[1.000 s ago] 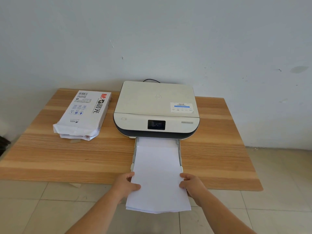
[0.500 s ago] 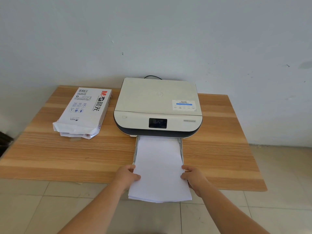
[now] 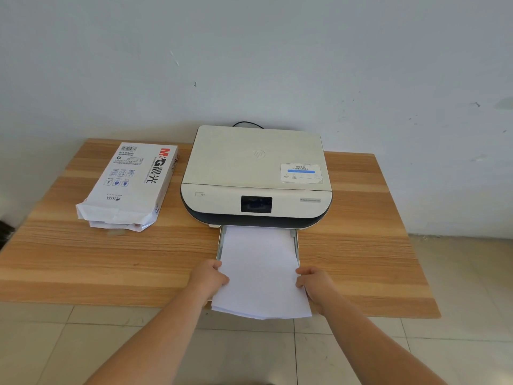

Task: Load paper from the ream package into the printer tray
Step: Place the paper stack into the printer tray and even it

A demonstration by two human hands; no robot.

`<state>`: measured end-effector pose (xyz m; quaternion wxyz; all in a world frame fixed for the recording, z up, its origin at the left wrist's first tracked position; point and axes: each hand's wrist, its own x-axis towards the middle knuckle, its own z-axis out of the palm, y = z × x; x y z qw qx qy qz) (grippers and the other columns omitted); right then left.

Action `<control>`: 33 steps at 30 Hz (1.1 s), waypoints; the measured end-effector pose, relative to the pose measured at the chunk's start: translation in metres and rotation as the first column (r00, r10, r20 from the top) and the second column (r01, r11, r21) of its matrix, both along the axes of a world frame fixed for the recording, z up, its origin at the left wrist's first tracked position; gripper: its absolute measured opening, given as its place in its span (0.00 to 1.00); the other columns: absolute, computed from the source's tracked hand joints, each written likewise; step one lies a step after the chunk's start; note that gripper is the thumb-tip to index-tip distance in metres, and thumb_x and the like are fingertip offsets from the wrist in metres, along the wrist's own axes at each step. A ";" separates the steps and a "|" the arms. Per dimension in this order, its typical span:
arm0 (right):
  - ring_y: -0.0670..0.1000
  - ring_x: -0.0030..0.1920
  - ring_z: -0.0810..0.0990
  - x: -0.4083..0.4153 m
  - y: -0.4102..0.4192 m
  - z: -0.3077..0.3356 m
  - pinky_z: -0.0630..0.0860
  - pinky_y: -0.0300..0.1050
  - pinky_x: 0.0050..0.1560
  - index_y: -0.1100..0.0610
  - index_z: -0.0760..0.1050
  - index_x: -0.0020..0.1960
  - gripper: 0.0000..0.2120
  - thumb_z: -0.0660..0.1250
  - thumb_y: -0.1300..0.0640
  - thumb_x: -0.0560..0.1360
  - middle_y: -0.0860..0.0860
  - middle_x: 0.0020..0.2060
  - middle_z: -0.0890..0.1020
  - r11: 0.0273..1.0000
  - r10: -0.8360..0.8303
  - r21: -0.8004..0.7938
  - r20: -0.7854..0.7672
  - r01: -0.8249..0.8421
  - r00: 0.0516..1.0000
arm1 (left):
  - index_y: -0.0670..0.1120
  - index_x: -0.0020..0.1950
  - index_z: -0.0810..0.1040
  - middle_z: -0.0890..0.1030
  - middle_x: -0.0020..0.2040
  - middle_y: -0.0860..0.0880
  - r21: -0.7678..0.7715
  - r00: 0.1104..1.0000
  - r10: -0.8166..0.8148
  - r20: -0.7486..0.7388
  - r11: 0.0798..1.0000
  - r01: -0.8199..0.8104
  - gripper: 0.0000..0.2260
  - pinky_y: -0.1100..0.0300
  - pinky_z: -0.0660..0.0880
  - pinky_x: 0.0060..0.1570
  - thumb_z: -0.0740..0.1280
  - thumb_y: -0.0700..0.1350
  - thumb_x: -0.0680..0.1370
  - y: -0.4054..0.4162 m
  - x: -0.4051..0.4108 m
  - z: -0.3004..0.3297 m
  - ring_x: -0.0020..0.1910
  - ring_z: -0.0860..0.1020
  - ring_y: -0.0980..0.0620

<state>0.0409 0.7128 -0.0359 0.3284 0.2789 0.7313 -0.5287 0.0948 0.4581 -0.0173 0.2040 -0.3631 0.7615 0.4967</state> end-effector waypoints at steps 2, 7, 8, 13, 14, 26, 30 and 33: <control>0.59 0.46 0.79 -0.004 -0.002 -0.001 0.79 0.55 0.51 0.56 0.77 0.47 0.14 0.63 0.71 0.68 0.58 0.47 0.81 1.000 0.019 0.022 -0.008 -0.019 1.000 | 0.43 0.66 0.74 0.78 0.59 0.45 0.002 1.000 0.005 -0.006 1.000 -0.005 0.23 0.53 0.77 0.53 0.71 0.35 0.71 -0.002 -0.004 -0.001 0.54 0.78 0.46; 0.58 0.47 0.80 -0.016 -0.009 -0.003 0.79 0.53 0.52 0.55 0.77 0.48 0.13 0.63 0.71 0.70 0.58 0.48 0.81 1.000 0.007 0.027 -0.031 -0.006 0.999 | 0.44 0.61 0.75 0.78 0.53 0.46 -0.001 0.998 0.052 -0.026 0.999 -0.052 0.19 0.54 0.79 0.46 0.69 0.34 0.72 -0.004 -0.015 -0.005 0.49 0.78 0.47; 0.59 0.48 0.80 -0.018 -0.010 -0.003 0.80 0.55 0.53 0.55 0.77 0.47 0.13 0.63 0.70 0.70 0.58 0.48 0.81 1.000 0.000 0.028 -0.038 0.002 0.999 | 0.43 0.62 0.75 0.78 0.54 0.46 -0.008 0.998 0.054 -0.034 0.999 -0.054 0.19 0.53 0.79 0.47 0.70 0.35 0.72 -0.004 -0.017 -0.007 0.50 0.78 0.47; 0.56 0.45 0.79 -0.028 -0.013 -0.005 0.79 0.53 0.52 0.52 0.77 0.47 0.11 0.66 0.67 0.72 0.57 0.49 0.81 1.000 -0.006 0.020 -0.065 0.008 0.998 | 0.42 0.67 0.71 0.76 0.59 0.45 0.002 0.993 0.099 -0.071 0.995 -0.099 0.22 0.55 0.74 0.51 0.69 0.36 0.74 -0.002 -0.027 -0.014 0.54 0.75 0.48; 0.57 0.46 0.80 -0.030 -0.013 -0.006 0.79 0.54 0.54 0.52 0.77 0.48 0.11 0.66 0.67 0.72 0.57 0.49 0.81 1.000 -0.009 0.019 -0.064 0.010 0.998 | 0.42 0.68 0.71 0.75 0.60 0.45 0.009 0.992 0.105 -0.075 0.994 -0.105 0.22 0.55 0.74 0.52 0.69 0.36 0.74 -0.001 -0.029 -0.015 0.55 0.74 0.48; 0.56 0.55 0.77 -0.047 -0.019 -0.011 0.75 0.52 0.61 0.55 0.73 0.67 0.22 0.66 0.64 0.74 0.55 0.59 0.79 0.999 0.031 0.047 -0.082 -0.027 0.996 | 0.44 0.71 0.67 0.73 0.69 0.45 0.074 0.985 0.135 -0.110 0.989 -0.127 0.23 0.57 0.69 0.56 0.66 0.36 0.76 -0.003 -0.049 -0.020 0.65 0.72 0.46; 0.54 0.57 0.74 -0.049 -0.020 -0.013 0.71 0.48 0.60 0.55 0.73 0.68 0.21 0.65 0.64 0.75 0.54 0.62 0.77 0.997 0.062 0.050 -0.100 -0.057 0.993 | 0.45 0.72 0.67 0.72 0.69 0.46 0.077 0.986 0.126 -0.109 0.990 -0.118 0.24 0.55 0.70 0.59 0.66 0.37 0.76 -0.004 -0.050 -0.023 0.66 0.71 0.46; 0.53 0.57 0.74 -0.048 -0.020 -0.015 0.71 0.48 0.60 0.55 0.73 0.68 0.21 0.65 0.64 0.76 0.54 0.64 0.76 0.996 0.073 0.057 -0.119 -0.066 0.990 | 0.46 0.72 0.67 0.72 0.69 0.46 0.079 0.986 0.123 -0.110 0.990 -0.115 0.24 0.53 0.70 0.62 0.66 0.37 0.76 -0.005 -0.050 -0.026 0.66 0.71 0.46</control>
